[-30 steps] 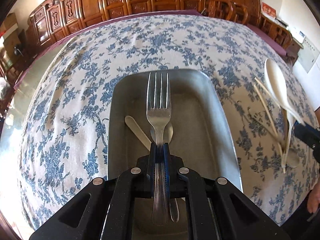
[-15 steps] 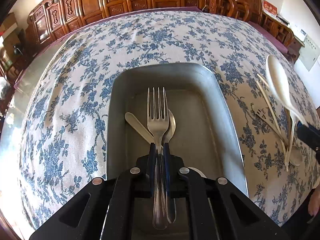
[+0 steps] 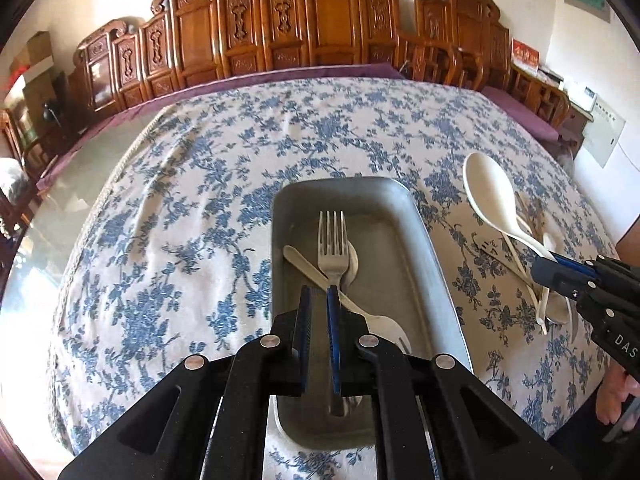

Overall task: Organize utensils
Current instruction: 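Lower the metal fork into the tray and open the left tool, then carry the white plastic spoon into the tray and open the right tool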

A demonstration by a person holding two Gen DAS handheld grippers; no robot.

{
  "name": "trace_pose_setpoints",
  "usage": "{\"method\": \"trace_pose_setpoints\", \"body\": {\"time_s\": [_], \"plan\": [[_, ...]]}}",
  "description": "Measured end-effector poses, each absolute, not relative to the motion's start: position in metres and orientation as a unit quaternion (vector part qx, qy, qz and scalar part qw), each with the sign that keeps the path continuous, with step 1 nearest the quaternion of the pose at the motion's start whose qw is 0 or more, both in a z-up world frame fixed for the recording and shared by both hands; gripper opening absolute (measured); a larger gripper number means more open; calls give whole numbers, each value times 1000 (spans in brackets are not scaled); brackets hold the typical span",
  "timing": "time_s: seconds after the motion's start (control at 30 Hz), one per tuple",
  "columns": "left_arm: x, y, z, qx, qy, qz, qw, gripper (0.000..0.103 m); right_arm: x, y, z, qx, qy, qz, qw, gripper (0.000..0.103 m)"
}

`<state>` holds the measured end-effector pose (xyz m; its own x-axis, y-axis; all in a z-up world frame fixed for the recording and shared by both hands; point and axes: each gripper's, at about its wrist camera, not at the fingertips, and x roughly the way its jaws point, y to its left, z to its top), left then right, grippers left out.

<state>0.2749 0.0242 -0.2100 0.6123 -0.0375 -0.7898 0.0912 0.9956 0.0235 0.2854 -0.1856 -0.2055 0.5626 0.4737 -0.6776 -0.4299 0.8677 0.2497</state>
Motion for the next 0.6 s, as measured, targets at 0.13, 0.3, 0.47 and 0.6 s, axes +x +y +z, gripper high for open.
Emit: {"method": "trace_pose_setpoints", "body": {"time_s": [0.13,0.3,0.47,0.6], "plan": [[271,36,-206,23,433,-37,900,6,287,-166,-197,24,394,267,879,11],[267,52,-203,19,422,-28,906,6,292,-137,-191,31,406,283,868,11],[266,70,-204,3,423,-23,906,6,303,-110,-196,31,429,285,856,11],[265,77,-205,0,422,-22,906,6,310,-93,-202,29,443,283,850,11]]}}
